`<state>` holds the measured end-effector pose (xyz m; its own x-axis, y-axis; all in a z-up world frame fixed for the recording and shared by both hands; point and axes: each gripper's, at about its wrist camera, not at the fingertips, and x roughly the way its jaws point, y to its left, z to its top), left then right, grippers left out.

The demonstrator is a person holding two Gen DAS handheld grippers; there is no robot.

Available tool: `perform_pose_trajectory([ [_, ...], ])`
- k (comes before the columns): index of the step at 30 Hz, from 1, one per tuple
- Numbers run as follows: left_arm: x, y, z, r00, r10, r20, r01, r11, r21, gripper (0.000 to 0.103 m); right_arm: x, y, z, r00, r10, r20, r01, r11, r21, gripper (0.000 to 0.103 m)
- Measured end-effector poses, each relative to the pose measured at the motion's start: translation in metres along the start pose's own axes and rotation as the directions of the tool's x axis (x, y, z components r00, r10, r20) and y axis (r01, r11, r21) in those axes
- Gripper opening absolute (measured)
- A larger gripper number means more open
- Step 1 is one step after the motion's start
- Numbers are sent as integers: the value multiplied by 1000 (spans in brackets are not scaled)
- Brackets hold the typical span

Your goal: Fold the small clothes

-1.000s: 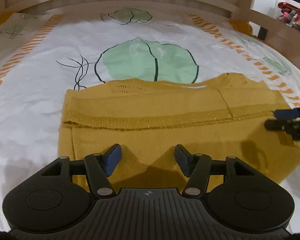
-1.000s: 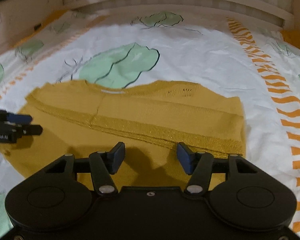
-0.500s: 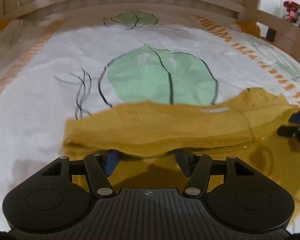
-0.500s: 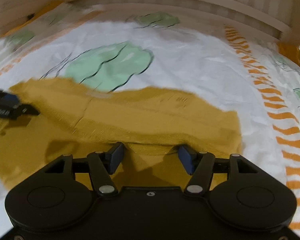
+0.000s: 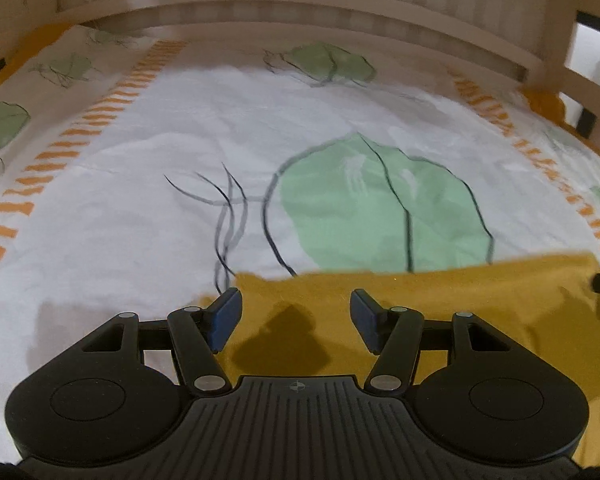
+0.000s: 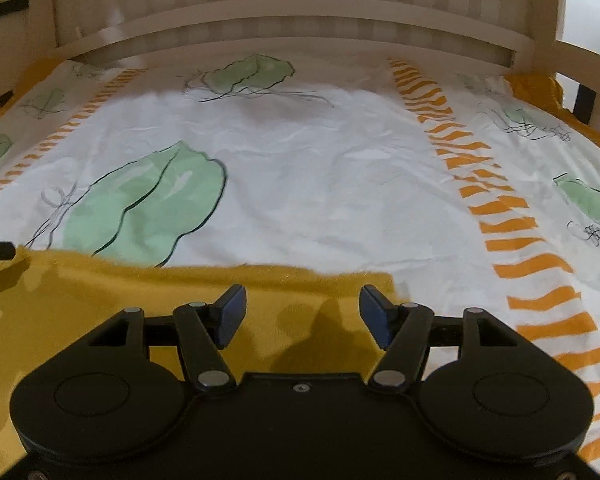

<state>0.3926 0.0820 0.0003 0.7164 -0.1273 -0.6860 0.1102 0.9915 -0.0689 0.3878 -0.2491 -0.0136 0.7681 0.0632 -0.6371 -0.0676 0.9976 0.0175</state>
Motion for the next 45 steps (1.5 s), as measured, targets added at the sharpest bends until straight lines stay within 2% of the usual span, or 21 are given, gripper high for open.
perform_pose_trajectory([
  [6, -13, -14, -40, 997, -38, -74, 42, 997, 61, 58, 0, 12, -24, 998, 17, -57, -17, 1000, -8, 72],
  [10, -27, -19, -66, 997, -5, -71, 14, 991, 134, 59, -11, 19, -43, 998, 4, -66, -6, 999, -35, 76],
  [15, -46, -12, -77, 996, -1, -89, 9, 996, 89, 59, -30, 17, -59, 997, -8, -83, 6, 1000, -28, 80],
  [18, -53, -13, -86, 991, 39, -131, -25, 994, 105, 59, -42, 16, -67, 996, -11, -92, 9, 1000, -25, 81],
  [23, -64, 2, -98, 983, 53, -176, -57, 998, -17, 59, -54, 21, -84, 990, -20, -136, 15, 999, -41, 84],
  [27, -78, 21, -100, 986, 5, -169, -31, 987, -155, 59, -65, 28, -86, 986, -43, -159, 38, 999, -34, 84],
  [30, -88, 35, -94, 992, -15, -127, -16, 971, -237, 59, -84, 47, -83, 996, -35, -78, 29, 996, -79, 85],
  [33, -97, 46, -86, 997, -25, -75, 1, 951, -309, 59, -96, 72, -81, 1000, 27, -8, -27, 992, -123, 85],
  [36, -104, 51, -78, 998, -49, -36, 34, 939, -341, 59, -90, 97, -84, 997, 79, -19, -81, 981, -176, 87],
  [40, -106, 53, -72, 998, -60, -18, 49, 932, -360, 59, -68, 117, -102, 992, 61, -114, -90, 956, -278, 87],
  [45, -99, 48, -69, 998, -51, -26, 37, 928, -370, 59, -69, 120, -110, 986, 83, -143, -121, 952, -282, 90],
])
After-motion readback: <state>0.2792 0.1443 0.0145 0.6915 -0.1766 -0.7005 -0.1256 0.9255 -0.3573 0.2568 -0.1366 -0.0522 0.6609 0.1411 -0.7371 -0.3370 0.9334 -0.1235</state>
